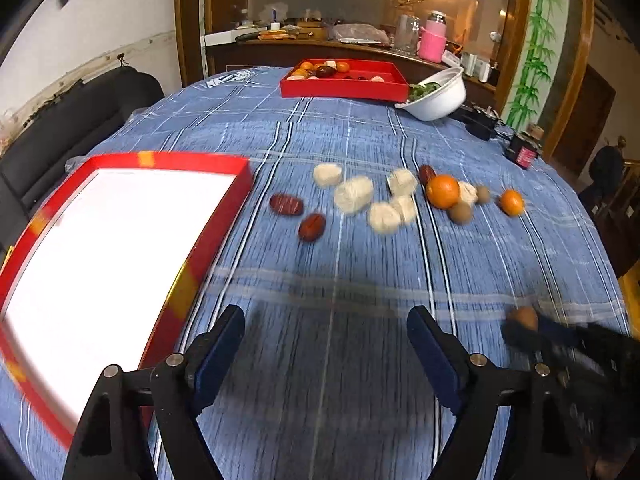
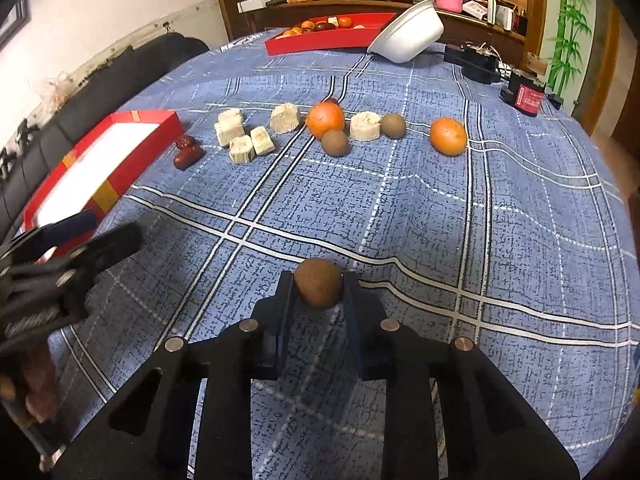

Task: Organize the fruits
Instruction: 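Grasp a brown nut with the right tool while the left tool grasps a red date, then carry both items over the red tray and open both tools to drop them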

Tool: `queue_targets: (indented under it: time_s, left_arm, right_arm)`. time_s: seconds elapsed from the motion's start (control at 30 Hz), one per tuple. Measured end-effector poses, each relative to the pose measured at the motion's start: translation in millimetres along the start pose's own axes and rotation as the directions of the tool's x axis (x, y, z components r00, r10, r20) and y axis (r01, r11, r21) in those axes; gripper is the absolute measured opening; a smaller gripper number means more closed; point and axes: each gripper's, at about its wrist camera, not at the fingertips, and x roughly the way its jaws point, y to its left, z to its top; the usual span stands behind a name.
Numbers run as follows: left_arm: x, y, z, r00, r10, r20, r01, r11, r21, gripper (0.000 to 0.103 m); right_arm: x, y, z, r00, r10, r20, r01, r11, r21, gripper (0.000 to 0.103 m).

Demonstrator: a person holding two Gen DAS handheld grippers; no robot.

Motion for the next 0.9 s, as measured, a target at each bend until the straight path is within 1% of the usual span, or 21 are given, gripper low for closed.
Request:
queue_targets:
  time_s: [0.07,0.13,0.2,0.27,0.3,0.37,0.4,0.43,0.47,0.57,0.73,0.9]
  left_arm:
    - [13.9,-1.5,12.3,1.000,0.003,-0.009,-0.003,1.000,-0.011,0.074]
    - [28.8,0.3,24.9,1.000,-0.012,-0.023,0.012,1.000,-0.027,0.056]
    - [44.9,4.2,33.1,0.998,-0.027,-0.058,0.024,0.999,-0.047,0.045]
    - [49.4,4.9,37.6,0.999,-0.024,-0.033,0.023,0.999,-0.048,0.044]
    - [51.9,5.1,41.0,0.999,-0.013,-0.033,0.011,0.999,-0.036,0.042]
    - [52.8,4.9,45.7,1.000,-0.003,-0.021,0.003,1.000,-0.021,0.033]
    - [53.4,5.2,46.4,1.000,-0.001,-0.017,0.001,1.000,-0.014,0.026]
    - [53.3,5.2,45.9,1.000,0.024,-0.008,-0.024,1.000,0.005,0.018]
    - [53.0,8.7,48.5,0.998,0.059,0.004,-0.059,0.997,0.040,0.018]
    - [50.7,10.9,47.2,0.999,0.045,0.013,-0.045,0.997,0.063,0.018]
    - [39.3,8.1,38.0,1.000,-0.005,0.027,0.003,0.997,0.083,0.018]
    - [8.2,7.0,23.6,0.996,-0.040,0.077,0.034,0.997,0.075,0.017]
  right_arm:
    - [1.6,-4.1,0.6,1.000,0.013,0.009,-0.014,1.000,0.011,0.023]
    - [1.3,-6.0,0.5,0.999,0.026,0.018,-0.027,0.999,0.017,0.023]
    - [1.2,-6.8,0.5,0.999,0.036,0.023,-0.036,0.999,0.019,0.023]
    - [1.3,-8.4,0.6,0.998,0.049,0.026,-0.050,0.998,0.024,0.023]
    - [1.2,-9.3,0.7,0.998,0.056,0.027,-0.057,0.998,0.027,0.023]
    - [1.1,-10.7,0.7,0.997,0.067,0.027,-0.068,0.997,0.035,0.023]
    - [1.2,-10.7,0.7,0.997,0.073,0.027,-0.074,0.997,0.035,0.023]
    - [1.3,-10.7,0.5,0.996,0.080,0.026,-0.081,0.996,0.034,0.023]
    - [1.4,-10.2,0.3,0.996,0.088,0.025,-0.088,0.996,0.032,0.023]
    - [1.6,-10.7,0.2,0.995,0.096,0.025,-0.097,0.995,0.035,0.023]
    - [2.6,-11.3,0.2,0.995,0.098,0.025,-0.099,0.994,0.037,0.023]
    - [1.9,-10.3,-0.4,0.995,0.095,0.033,-0.096,0.995,0.035,0.023]
